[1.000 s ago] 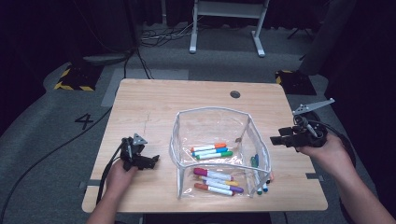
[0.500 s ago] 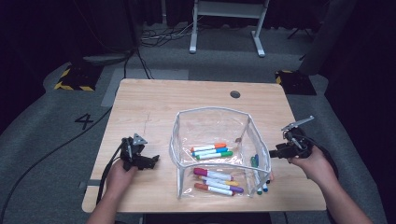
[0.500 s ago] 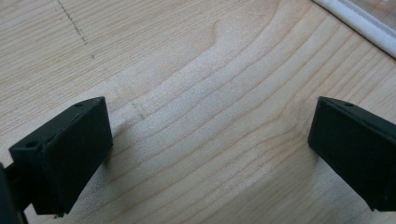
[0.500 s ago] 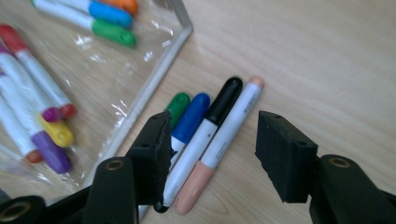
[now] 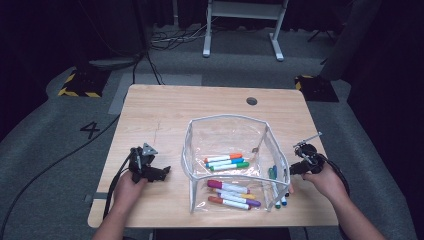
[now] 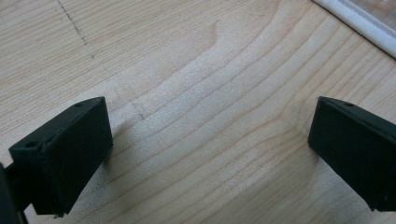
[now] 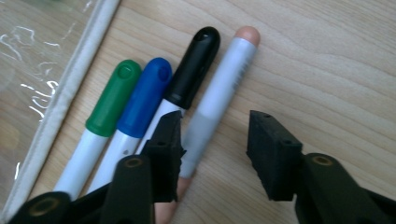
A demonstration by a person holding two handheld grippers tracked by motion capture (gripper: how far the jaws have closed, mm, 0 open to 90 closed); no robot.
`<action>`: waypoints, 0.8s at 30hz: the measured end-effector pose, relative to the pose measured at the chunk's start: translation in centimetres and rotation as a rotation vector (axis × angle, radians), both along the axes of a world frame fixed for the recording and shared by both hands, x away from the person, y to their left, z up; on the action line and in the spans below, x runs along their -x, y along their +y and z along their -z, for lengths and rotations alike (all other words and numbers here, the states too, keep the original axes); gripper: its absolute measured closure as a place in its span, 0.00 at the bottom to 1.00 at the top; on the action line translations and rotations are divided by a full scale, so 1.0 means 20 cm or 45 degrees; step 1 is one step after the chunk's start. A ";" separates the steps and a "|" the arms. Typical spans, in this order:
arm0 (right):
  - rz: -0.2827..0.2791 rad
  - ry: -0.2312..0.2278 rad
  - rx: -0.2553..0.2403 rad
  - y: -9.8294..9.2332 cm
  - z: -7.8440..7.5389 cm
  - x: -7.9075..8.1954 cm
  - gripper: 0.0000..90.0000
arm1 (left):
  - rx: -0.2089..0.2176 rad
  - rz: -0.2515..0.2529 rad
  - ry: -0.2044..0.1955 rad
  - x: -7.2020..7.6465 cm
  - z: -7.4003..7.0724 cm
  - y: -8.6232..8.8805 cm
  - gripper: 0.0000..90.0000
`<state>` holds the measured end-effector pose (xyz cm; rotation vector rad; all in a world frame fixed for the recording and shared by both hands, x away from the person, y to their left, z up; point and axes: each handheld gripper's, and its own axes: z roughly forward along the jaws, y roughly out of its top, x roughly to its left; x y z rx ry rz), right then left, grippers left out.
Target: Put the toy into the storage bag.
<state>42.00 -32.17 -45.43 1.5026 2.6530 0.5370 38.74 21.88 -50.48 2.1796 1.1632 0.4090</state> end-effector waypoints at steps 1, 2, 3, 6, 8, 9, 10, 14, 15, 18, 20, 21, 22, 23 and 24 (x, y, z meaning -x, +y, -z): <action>0.002 0.006 0.022 0.00 0.00 0.00 0.67 | 0.002 -0.002 0.001 0.00 0.00 0.00 0.00; 0.002 0.009 0.028 0.00 0.01 0.00 0.66 | 0.003 -0.002 0.002 0.00 0.00 0.00 0.00; 0.004 0.014 0.029 0.00 0.02 0.00 0.66 | 0.003 -0.003 0.002 0.00 0.00 0.00 0.00; 0.010 0.020 0.072 0.00 0.04 0.00 0.81 | 0.002 -0.002 0.001 0.00 0.00 0.00 0.00; 0.040 0.025 0.101 -0.01 0.03 0.00 0.84 | -0.002 0.001 -0.001 0.00 0.00 0.00 0.00; 0.050 0.026 0.106 -0.01 0.03 0.00 0.84 | 0.003 -0.003 0.002 0.00 0.00 0.00 0.00; 0.051 0.028 0.107 -0.01 0.03 -0.01 0.84 | 0.003 -0.003 0.002 0.00 0.00 0.00 0.00; 0.079 0.020 0.059 -0.03 -0.01 0.00 0.84 | 0.000 0.000 0.000 0.00 0.00 0.00 0.00; 0.076 0.011 0.041 -0.04 -0.03 0.01 0.84 | 0.004 -0.003 0.001 0.00 0.00 0.00 0.00; 0.066 -0.015 -0.013 -0.05 -0.11 0.02 0.85 | 0.003 -0.003 0.001 0.00 0.00 0.00 0.00; 0.053 -0.036 -0.032 -0.05 -0.16 0.04 0.85 | 0.003 -0.003 0.001 0.00 0.00 0.00 0.00; 0.041 -0.049 -0.045 -0.05 -0.18 0.05 0.85 | 0.003 -0.003 0.001 0.00 0.00 0.00 0.00; 0.036 -0.058 -0.056 -0.05 -0.21 0.06 0.85 | 0.003 -0.003 0.001 0.00 0.00 0.00 0.00; 0.032 -0.068 -0.067 -0.05 -0.24 0.07 0.85 | 0.003 -0.003 0.001 0.00 0.00 0.00 0.00; 0.026 -0.078 -0.078 -0.05 -0.27 0.08 0.85 | -0.002 0.001 -0.001 0.00 0.00 0.00 0.00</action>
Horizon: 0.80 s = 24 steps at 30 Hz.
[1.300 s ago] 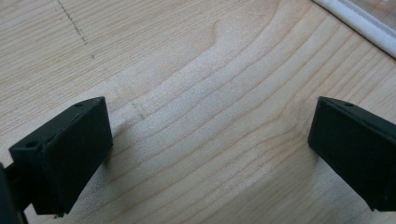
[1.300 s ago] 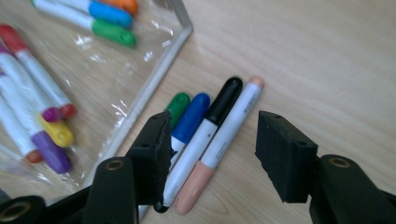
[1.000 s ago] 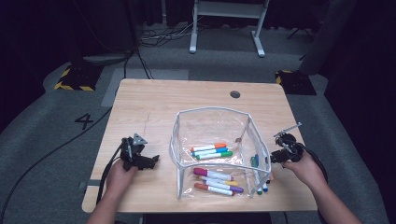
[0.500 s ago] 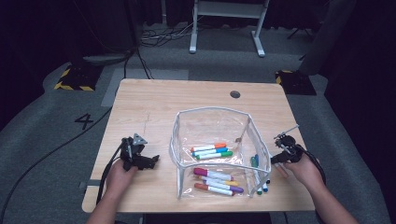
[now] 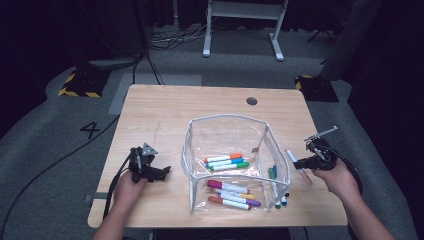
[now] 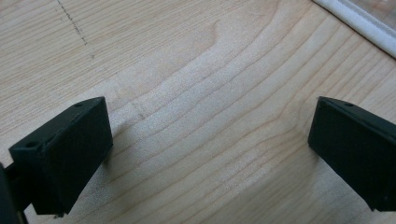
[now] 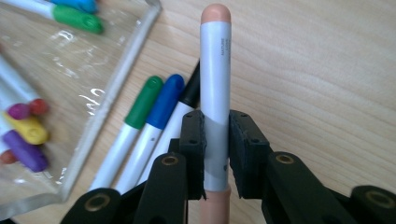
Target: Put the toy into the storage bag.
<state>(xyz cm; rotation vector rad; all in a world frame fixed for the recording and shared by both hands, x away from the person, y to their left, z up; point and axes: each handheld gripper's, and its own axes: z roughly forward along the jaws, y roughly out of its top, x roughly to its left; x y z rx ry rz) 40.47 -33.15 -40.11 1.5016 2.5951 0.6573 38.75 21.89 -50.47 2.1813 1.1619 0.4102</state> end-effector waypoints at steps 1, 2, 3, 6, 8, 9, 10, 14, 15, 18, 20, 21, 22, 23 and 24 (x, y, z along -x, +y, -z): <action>-0.007 -0.010 -0.008 0.00 -0.03 0.01 0.85 | 0.004 -0.003 0.002 0.00 0.00 0.00 0.00; -0.014 -0.026 -0.019 0.00 -0.05 0.02 0.85 | 0.005 -0.004 0.002 0.00 0.00 0.00 0.00; -0.022 -0.036 -0.034 0.00 -0.08 0.03 0.85 | 0.005 -0.004 0.002 0.00 0.00 0.00 0.00; -0.041 -0.068 -0.066 0.00 -0.16 0.06 0.85 | 0.002 -0.002 0.000 0.00 0.00 0.00 0.00; -0.050 -0.092 -0.083 0.00 -0.21 0.08 0.85 | 0.005 -0.004 0.002 0.00 0.00 0.00 0.00; -0.059 -0.103 -0.089 0.00 -0.23 0.09 0.85 | 0.002 -0.001 0.001 0.00 0.00 0.00 0.00; -0.069 -0.117 -0.093 0.00 -0.26 0.10 0.85 | 0.004 -0.003 0.002 0.00 0.00 0.00 0.00; -0.113 -0.155 -0.111 0.01 -0.35 0.13 0.85 | 0.005 -0.004 0.002 0.00 0.00 0.00 0.00; -0.125 -0.164 -0.118 0.02 -0.37 0.14 0.85 | 0.005 -0.004 0.002 0.00 0.00 0.00 0.00; -0.159 -0.184 -0.129 0.04 -0.43 0.16 0.85 | 0.005 -0.004 0.002 0.00 0.00 0.00 0.00; -0.179 -0.194 -0.133 0.06 -0.47 0.17 0.85 | 0.009 -0.008 0.001 0.00 0.00 0.00 0.00; -0.192 -0.197 -0.137 0.07 -0.49 0.18 0.85 | 0.009 -0.008 0.001 0.00 0.00 0.00 0.00; -0.203 -0.205 -0.138 0.08 -0.51 0.18 0.85 | 0.012 -0.010 0.002 0.00 0.00 0.00 0.00; -0.213 -0.206 -0.138 0.09 -0.52 0.19 0.85 | 0.010 -0.012 0.002 0.00 0.00 0.00 0.00; -0.226 -0.212 -0.141 0.10 -0.54 0.19 0.85 | 0.012 -0.013 0.001 0.00 0.00 0.00 0.00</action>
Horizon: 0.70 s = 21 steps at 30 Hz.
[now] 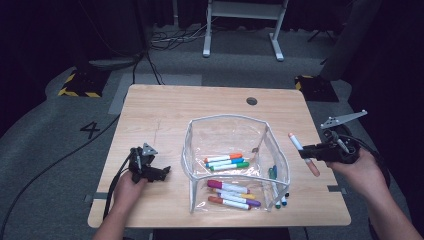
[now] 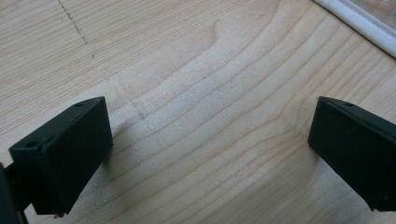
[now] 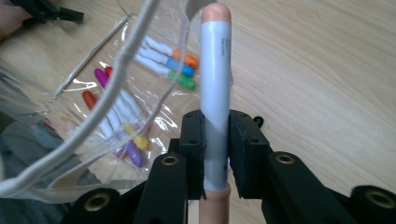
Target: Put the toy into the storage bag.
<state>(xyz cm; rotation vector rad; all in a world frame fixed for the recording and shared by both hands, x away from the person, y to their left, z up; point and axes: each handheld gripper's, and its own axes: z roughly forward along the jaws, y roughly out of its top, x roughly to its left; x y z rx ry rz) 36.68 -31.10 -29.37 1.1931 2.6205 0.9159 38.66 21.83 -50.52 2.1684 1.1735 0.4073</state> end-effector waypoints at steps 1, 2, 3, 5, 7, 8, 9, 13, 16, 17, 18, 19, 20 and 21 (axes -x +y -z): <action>-0.013 -0.004 0.001 0.01 -0.01 0.00 0.85 | 0.000 -0.004 0.004 0.00 0.00 0.00 0.00; -0.026 -0.008 -0.001 0.02 -0.03 0.01 0.85 | 0.000 -0.006 0.006 0.00 0.00 0.00 0.00; -0.038 -0.011 -0.005 0.03 -0.04 0.01 0.85 | 0.000 -0.006 0.006 0.00 0.00 0.00 0.00; -0.064 -0.022 -0.001 0.06 -0.07 0.01 0.85 | 0.001 -0.006 0.007 0.01 0.00 0.00 0.00; -0.095 -0.030 0.003 0.09 -0.10 0.02 0.85 | -0.002 -0.005 0.007 0.01 0.00 0.00 0.00; -0.108 -0.035 0.002 0.11 -0.11 0.02 0.85 | -0.002 -0.005 0.007 0.01 0.00 0.00 0.00; -0.119 -0.038 0.006 0.12 -0.12 0.02 0.85 | -0.002 -0.005 0.007 0.01 0.00 0.00 0.00; -0.169 -0.048 0.023 0.20 -0.16 0.01 0.85 | -0.003 -0.002 0.004 0.00 0.00 0.00 0.00; -0.208 -0.056 0.025 0.27 -0.20 0.00 0.85 | 0.000 -0.003 0.004 0.00 0.00 0.00 0.00; -0.218 -0.058 0.025 0.29 -0.21 0.00 0.85 | 0.000 -0.004 0.006 0.00 0.00 0.00 0.00; -0.230 -0.064 0.028 0.31 -0.22 0.00 0.85 | 0.000 0.000 0.004 0.00 0.00 0.00 0.00; -0.241 -0.069 0.032 0.33 -0.23 -0.01 0.85 | -0.006 0.005 0.000 0.00 0.00 0.00 0.00; -0.254 -0.071 0.035 0.35 -0.24 -0.01 0.85 | -0.005 0.005 0.000 0.00 0.00 0.00 0.00; -0.264 -0.072 0.035 0.37 -0.25 -0.01 0.85 | -0.007 0.007 -0.001 0.00 0.00 0.00 0.00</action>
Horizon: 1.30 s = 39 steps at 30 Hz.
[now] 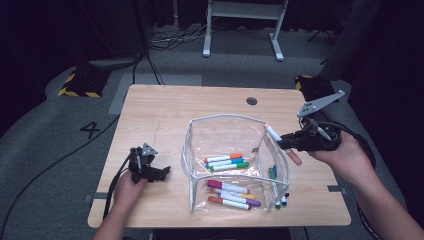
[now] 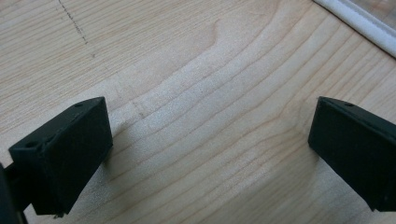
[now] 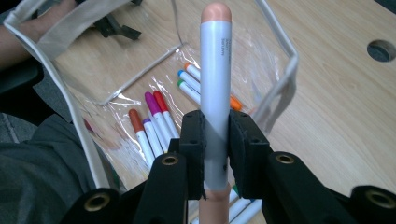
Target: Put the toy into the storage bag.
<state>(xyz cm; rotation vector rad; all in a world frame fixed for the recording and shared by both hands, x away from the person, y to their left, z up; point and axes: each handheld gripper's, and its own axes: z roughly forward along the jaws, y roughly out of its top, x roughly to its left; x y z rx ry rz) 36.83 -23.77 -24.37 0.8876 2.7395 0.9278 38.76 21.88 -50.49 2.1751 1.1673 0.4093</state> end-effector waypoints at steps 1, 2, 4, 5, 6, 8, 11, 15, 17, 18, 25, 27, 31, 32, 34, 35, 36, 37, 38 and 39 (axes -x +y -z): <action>-0.011 -0.005 0.003 0.02 -0.01 0.00 0.85 | -0.002 0.001 0.006 0.00 0.00 0.00 0.00; -0.023 -0.007 0.011 0.04 -0.02 0.00 0.85 | 0.001 0.000 0.006 0.00 0.00 0.00 0.00; -0.049 -0.009 0.017 0.09 -0.03 0.00 0.85 | 0.000 -0.001 0.004 0.00 0.00 0.00 0.00; -0.064 -0.008 0.019 0.11 -0.03 0.00 0.85 | 0.001 -0.002 0.005 0.00 0.00 0.00 0.00; -0.080 -0.012 0.019 0.13 -0.03 0.00 0.85 | 0.004 -0.004 0.006 0.00 0.00 0.00 0.00; -0.108 -0.004 0.013 0.17 -0.03 0.00 0.85 | 0.003 -0.003 0.006 0.00 0.00 0.00 0.00; -0.151 -0.002 0.029 0.23 -0.03 -0.01 0.85 | 0.000 0.002 0.006 0.00 0.00 0.00 0.00; -0.199 0.017 0.053 0.31 -0.02 -0.03 0.85 | 0.005 -0.002 0.005 0.00 0.00 0.00 0.00; -0.222 0.030 0.066 0.34 0.00 -0.04 0.85 | 0.007 -0.002 0.005 0.01 0.00 0.00 0.00; -0.232 0.037 0.076 0.36 0.01 -0.05 0.85 | 0.005 -0.002 0.006 0.01 0.00 0.00 0.00; -0.302 0.100 0.131 0.48 0.10 -0.09 0.85 | 0.005 0.003 0.005 0.01 0.00 0.00 0.00; -0.320 0.118 0.145 0.51 0.13 -0.10 0.85 | 0.005 0.005 0.005 0.01 0.00 0.00 0.00; -0.349 0.159 0.178 0.56 0.20 -0.10 0.85 | 0.006 0.005 0.005 0.01 0.00 0.00 0.00; -0.349 0.170 0.188 0.57 0.21 -0.10 0.85 | 0.006 0.005 0.005 0.01 0.00 0.00 0.00; -0.361 0.192 0.206 0.59 0.25 -0.11 0.85 | 0.006 0.005 0.005 0.01 0.00 0.00 0.00; -0.363 0.204 0.215 0.60 0.26 -0.11 0.85 | 0.006 0.005 0.005 0.01 0.00 0.00 0.00; -0.366 0.211 0.221 0.61 0.28 -0.10 0.85 | 0.006 0.005 0.005 0.01 0.00 0.00 0.00; -0.373 0.222 0.229 0.62 0.30 -0.10 0.85 | 0.006 0.006 0.005 0.01 0.00 0.00 0.00; -0.381 0.227 0.239 0.62 0.31 -0.10 0.85 | 0.006 0.008 0.002 0.01 0.00 0.00 0.00; -0.387 0.235 0.251 0.63 0.33 -0.10 0.85 | 0.005 0.008 0.003 0.01 0.00 0.00 0.00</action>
